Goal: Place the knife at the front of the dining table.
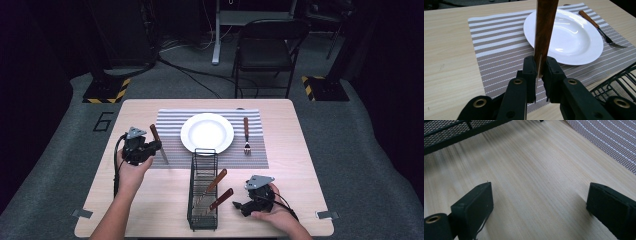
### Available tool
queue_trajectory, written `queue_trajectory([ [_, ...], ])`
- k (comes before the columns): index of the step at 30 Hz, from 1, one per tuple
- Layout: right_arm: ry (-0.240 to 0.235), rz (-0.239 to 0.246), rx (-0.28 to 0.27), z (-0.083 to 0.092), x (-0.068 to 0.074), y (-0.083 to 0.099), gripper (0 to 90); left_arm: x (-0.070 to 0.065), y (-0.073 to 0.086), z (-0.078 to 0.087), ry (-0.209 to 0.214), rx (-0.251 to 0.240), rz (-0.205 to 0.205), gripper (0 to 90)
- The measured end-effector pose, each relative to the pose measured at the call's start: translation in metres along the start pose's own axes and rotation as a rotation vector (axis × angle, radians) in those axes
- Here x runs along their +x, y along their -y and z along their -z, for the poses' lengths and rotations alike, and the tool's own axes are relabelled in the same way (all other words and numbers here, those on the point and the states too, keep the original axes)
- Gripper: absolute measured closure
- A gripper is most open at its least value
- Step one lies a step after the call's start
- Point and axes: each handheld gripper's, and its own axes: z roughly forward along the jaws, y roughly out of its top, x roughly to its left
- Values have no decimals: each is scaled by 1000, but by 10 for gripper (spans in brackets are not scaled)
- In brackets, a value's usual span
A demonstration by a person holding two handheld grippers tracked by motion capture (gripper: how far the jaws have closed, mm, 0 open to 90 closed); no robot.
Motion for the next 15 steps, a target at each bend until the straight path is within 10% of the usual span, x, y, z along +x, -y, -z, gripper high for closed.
queue_trajectory([
  [15,-1,0,0,0,0,0,63,5,-3,-13,8,8,25,803],
])
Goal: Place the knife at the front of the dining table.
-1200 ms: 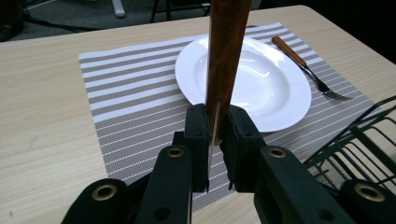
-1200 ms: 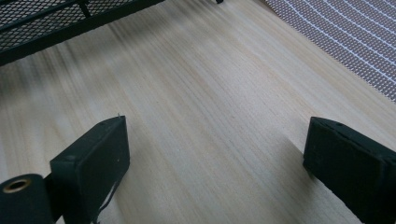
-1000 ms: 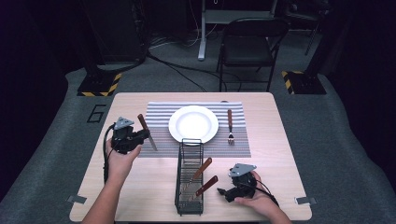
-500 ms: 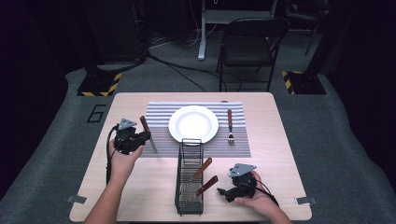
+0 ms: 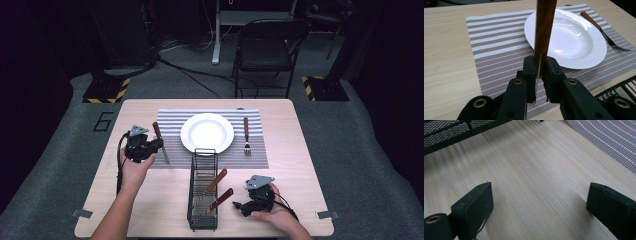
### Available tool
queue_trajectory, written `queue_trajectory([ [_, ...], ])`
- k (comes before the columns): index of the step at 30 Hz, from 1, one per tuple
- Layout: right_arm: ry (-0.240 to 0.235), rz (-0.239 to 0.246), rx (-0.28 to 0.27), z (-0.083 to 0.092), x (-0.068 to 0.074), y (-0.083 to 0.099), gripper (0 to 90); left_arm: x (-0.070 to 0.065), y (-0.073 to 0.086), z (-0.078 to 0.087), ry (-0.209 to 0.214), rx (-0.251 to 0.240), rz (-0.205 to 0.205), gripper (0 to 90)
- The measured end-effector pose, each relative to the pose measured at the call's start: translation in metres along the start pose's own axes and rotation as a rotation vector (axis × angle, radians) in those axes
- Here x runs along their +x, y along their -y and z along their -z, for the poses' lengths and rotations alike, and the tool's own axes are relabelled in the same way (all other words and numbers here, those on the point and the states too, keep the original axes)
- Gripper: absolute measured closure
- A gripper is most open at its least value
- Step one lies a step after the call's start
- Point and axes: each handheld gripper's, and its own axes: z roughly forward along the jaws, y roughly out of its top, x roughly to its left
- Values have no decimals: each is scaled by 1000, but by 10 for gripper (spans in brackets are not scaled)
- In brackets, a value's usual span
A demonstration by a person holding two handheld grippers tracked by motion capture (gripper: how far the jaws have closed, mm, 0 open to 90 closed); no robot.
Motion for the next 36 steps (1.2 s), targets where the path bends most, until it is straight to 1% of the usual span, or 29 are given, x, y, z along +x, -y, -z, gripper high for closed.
queue_trajectory([
  [5,0,0,0,0,0,0,63,1,-5,-7,8,4,17,802],
  [9,1,0,0,0,0,0,63,0,-8,-11,7,9,16,803],
  [11,0,0,0,0,0,0,63,0,-10,-13,4,12,9,802],
  [13,0,-1,0,0,0,0,63,-1,-11,-16,5,5,11,803],
  [16,0,0,0,0,0,0,63,2,-12,-21,8,-1,24,802],
  [18,0,0,0,0,0,0,63,3,-17,-25,10,26,13,802],
  [23,0,-1,0,0,0,0,63,5,-22,-33,11,34,19,801],
  [26,0,-1,0,0,0,0,63,8,-21,-40,16,20,36,801],
  [28,2,-1,-1,0,0,0,63,9,-21,-45,19,4,63,801],
  [29,0,-1,1,0,0,0,63,11,-21,-46,21,13,55,801],
  [30,0,0,0,0,0,0,63,13,-21,-50,20,-1,80,801],
  [31,0,0,0,0,0,0,63,13,-21,-50,20,-1,80,801],
  [33,1,-1,-3,0,0,0,63,16,-20,-53,24,-8,104,801],
  [34,4,-1,-6,0,0,0,63,19,-19,-55,28,-14,134,800],
  [35,4,-1,-6,0,0,0,63,19,-19,-55,28,-14,134,800],
  [36,2,-1,-4,0,0,0,63,21,-19,-57,29,-12,142,800],
])
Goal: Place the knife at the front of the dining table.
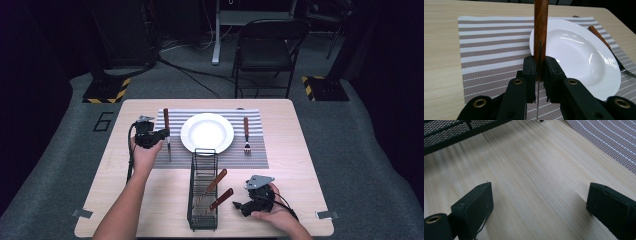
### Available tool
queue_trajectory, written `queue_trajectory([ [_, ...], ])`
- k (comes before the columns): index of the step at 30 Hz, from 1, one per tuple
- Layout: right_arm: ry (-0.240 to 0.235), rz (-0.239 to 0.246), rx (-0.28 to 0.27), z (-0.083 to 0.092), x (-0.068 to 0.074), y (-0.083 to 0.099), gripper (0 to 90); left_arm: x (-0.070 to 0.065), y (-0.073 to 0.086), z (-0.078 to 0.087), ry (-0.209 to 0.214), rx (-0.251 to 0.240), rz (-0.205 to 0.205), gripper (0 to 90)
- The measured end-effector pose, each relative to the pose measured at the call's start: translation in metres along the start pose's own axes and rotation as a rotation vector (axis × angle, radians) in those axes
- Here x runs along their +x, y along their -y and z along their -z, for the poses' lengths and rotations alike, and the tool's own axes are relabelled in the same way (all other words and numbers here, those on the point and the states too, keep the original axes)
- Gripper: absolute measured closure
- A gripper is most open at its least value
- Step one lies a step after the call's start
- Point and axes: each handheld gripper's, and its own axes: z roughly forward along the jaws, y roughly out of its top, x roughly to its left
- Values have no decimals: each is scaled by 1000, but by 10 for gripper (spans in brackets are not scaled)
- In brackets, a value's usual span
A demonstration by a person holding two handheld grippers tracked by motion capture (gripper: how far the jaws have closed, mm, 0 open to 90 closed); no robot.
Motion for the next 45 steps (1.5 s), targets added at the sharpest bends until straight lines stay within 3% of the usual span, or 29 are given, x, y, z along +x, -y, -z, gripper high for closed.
queue_trajectory([
  [2,0,0,0,0,0,0,63,3,-2,-3,10,7,19,800],
  [7,-4,1,4,0,0,0,63,3,-9,-10,-18,11,0,801],
  [12,-7,2,5,0,0,0,63,12,-8,-19,-19,2,46,800],
  [19,-6,1,3,0,0,0,63,17,-15,-29,-33,33,52,798],
  [32,-8,2,3,0,0,0,63,30,-9,-51,-37,30,90,789],
  [36,-7,1,3,0,0,0,63,30,-9,-51,-29,28,119,793],
  [38,-7,1,4,0,0,0,63,29,-9,-49,-31,26,107,795],
  [42,-7,1,4,0,0,0,63,27,-12,-44,-4,34,125,806],
  [45,-7,1,4,0,0,0,63,24,-14,-37,-13,33,113,808],
])
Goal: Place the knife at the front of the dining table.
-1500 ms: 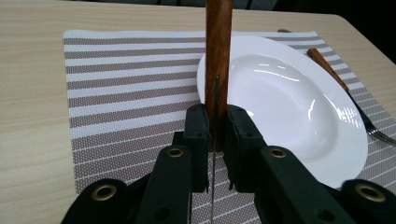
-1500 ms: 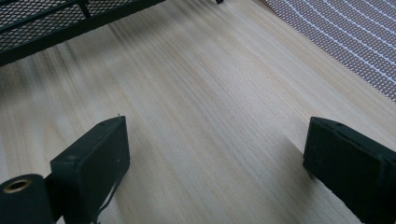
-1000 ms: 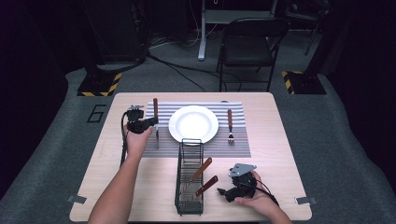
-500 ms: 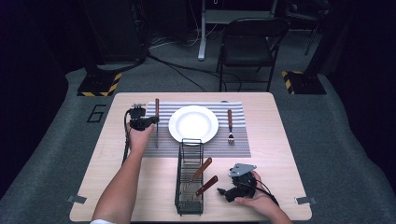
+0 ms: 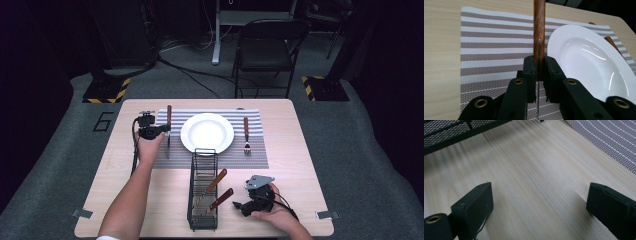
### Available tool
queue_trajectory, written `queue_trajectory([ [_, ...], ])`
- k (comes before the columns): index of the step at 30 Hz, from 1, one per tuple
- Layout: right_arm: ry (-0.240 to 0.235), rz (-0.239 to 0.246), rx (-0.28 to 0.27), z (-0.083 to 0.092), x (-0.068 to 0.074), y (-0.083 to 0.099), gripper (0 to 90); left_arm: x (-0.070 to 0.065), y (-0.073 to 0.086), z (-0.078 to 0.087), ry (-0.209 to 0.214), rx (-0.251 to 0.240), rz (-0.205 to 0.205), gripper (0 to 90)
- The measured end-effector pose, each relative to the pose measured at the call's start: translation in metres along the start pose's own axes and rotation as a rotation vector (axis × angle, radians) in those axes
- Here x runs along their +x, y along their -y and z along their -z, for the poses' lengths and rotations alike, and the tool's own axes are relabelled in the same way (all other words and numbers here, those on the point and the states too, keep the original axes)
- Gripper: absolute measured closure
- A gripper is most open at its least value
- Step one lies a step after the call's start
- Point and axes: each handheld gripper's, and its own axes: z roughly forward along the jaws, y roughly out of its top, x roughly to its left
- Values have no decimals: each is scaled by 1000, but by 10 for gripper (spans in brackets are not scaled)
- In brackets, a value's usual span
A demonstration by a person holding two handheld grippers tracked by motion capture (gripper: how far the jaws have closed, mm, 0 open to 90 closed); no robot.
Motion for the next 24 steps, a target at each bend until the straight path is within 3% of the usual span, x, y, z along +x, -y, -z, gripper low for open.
queue_trajectory([
  [5,0,0,0,0,0,0,63,-3,-3,18,-4,-16,-22,808],
  [8,0,0,-1,0,0,0,63,-4,-3,19,-4,-13,-13,807],
  [14,1,2,1,0,0,0,62,1,2,2,-14,40,12,808],
  [24,-3,2,-1,0,0,0,63,12,6,-14,-29,52,44,804],
])
